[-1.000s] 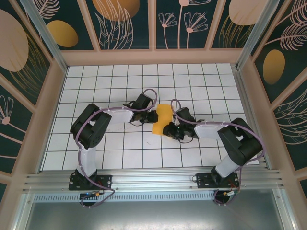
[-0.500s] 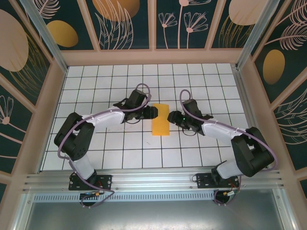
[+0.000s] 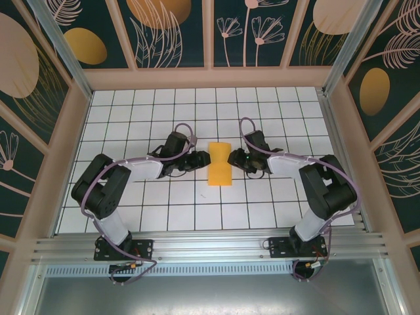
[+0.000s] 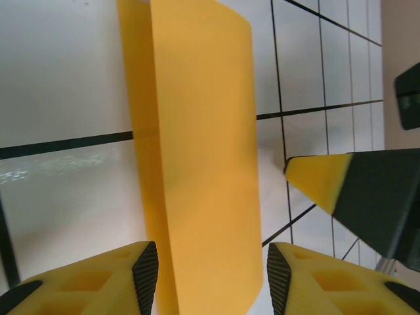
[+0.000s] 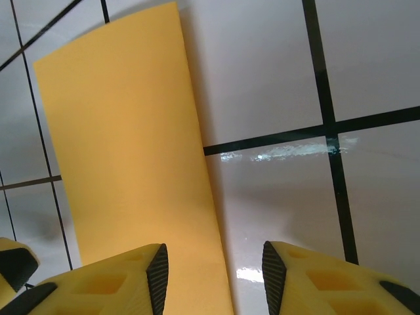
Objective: Fold a paper plane with a square sheet of paper (pick it up from the middle)
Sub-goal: Fold the square sheet of paper in half at the center of the table, then fold the triangle a second time at the center of the table.
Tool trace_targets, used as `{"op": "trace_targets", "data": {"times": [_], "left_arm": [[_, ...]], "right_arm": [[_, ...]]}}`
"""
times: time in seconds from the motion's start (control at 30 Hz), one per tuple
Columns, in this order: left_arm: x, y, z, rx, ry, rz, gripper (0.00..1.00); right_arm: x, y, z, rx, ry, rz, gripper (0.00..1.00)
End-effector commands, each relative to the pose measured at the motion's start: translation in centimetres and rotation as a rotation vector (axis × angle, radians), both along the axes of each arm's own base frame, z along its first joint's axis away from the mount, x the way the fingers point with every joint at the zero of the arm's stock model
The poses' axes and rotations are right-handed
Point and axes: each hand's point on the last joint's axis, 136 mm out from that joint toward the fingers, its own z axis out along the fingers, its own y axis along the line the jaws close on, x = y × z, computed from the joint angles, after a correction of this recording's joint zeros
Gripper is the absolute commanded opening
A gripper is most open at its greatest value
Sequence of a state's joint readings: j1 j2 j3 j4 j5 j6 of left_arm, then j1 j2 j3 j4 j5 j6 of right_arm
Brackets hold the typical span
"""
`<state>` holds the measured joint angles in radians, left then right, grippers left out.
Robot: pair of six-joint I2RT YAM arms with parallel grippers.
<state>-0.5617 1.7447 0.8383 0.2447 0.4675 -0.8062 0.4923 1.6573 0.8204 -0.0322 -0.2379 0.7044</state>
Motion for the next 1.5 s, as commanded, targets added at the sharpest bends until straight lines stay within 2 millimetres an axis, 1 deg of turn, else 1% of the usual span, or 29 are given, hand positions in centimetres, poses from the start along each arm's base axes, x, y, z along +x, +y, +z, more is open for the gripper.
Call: {"op": "trace_targets", "data": {"times": [0.0,0.13,0.3,0.43,0.67,0.83,1.0,1.3,1.37,1.47], "left_arm": [[-0.1,-0.5,-0.2,-0.044,0.021,-0.011,0.49],[-0.2,-0.4,-1.4,-0.010,0.054,-0.013,0.50],[-0.2,-0.4,-2.0,0.002,0.070,-0.020,0.50],[-0.2,-0.9,-1.8,-0.016,0.073,-0.034,0.46],[-0.2,-1.1,-2.2,-0.015,0.089,-0.045,0.45],[-0.1,-1.4,-2.2,-0.027,0.093,-0.056,0.44],[-0.2,-1.8,-2.0,-0.049,0.099,-0.070,0.40],[0.1,-2.7,-1.8,-0.094,0.112,-0.083,0.38],[0.2,-2.7,-1.9,-0.097,0.113,-0.080,0.36],[0.3,-2.7,-2.0,-0.100,0.116,-0.071,0.31]], "right_arm": [[0.9,1.2,0.9,0.035,-0.032,0.038,0.45],[1.0,1.6,0.6,0.046,-0.027,0.046,0.44],[1.2,1.8,0.4,0.053,-0.028,0.054,0.42],[1.3,1.9,0.1,0.052,-0.023,0.059,0.40],[1.4,2.3,-0.3,0.054,-0.018,0.069,0.39],[1.3,2.4,-0.4,0.060,-0.016,0.077,0.39],[1.3,2.6,-0.5,0.064,-0.014,0.086,0.39],[1.1,3.0,-0.9,0.072,-0.005,0.105,0.39],[1.1,3.1,-0.9,0.077,-0.006,0.108,0.38],[1.1,3.3,-0.8,0.083,-0.007,0.118,0.38]]}}
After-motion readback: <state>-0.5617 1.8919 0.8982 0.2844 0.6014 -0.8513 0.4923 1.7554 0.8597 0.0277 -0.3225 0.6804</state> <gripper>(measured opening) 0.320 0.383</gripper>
